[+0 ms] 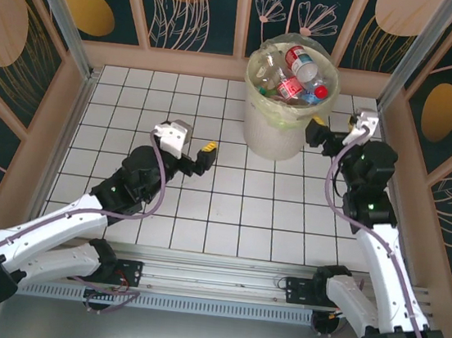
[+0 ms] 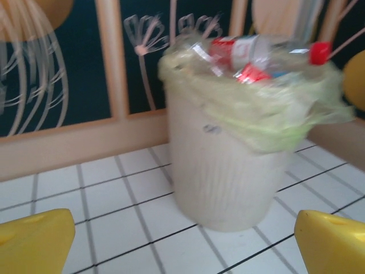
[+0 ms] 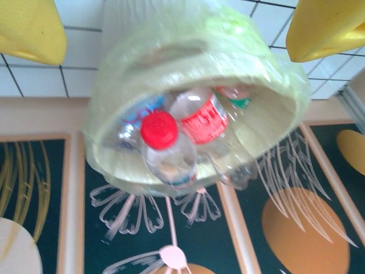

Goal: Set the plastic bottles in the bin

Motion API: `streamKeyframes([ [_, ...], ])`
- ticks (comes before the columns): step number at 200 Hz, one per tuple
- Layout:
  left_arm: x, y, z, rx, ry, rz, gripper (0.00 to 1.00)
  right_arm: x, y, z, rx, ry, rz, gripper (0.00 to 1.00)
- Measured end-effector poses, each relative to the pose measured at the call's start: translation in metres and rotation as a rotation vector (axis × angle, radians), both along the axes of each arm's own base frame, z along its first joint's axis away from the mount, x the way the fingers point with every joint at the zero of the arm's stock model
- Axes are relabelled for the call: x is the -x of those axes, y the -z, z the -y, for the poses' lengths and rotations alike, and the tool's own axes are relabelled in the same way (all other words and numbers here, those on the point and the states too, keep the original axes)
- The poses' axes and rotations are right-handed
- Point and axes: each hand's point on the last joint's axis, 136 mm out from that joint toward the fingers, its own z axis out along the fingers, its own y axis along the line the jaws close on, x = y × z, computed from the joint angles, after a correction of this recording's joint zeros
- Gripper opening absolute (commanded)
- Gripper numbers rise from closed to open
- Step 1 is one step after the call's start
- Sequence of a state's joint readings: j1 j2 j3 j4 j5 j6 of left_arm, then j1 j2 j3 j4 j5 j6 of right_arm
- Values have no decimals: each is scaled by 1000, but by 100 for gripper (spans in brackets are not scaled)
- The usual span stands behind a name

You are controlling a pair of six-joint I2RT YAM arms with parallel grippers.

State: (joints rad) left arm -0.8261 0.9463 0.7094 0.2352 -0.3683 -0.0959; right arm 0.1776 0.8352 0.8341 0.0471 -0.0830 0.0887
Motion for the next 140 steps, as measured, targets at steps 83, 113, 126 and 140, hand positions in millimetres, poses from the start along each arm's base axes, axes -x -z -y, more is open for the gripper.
streamKeyframes([
  [83, -1, 57, -100, -21, -331, 4, 99, 20, 136, 35, 11, 183, -103, 99],
  [113, 2, 73, -121, -18, -408, 21, 99, 23, 174, 42, 45, 216, -118, 99],
  [126, 4, 85, -129, -33, -434, 20, 98, 21, 180, 45, 60, 231, -103, 99],
  [140, 4, 96, -138, -53, -464, 14, 99, 20, 185, 48, 80, 246, -89, 99],
])
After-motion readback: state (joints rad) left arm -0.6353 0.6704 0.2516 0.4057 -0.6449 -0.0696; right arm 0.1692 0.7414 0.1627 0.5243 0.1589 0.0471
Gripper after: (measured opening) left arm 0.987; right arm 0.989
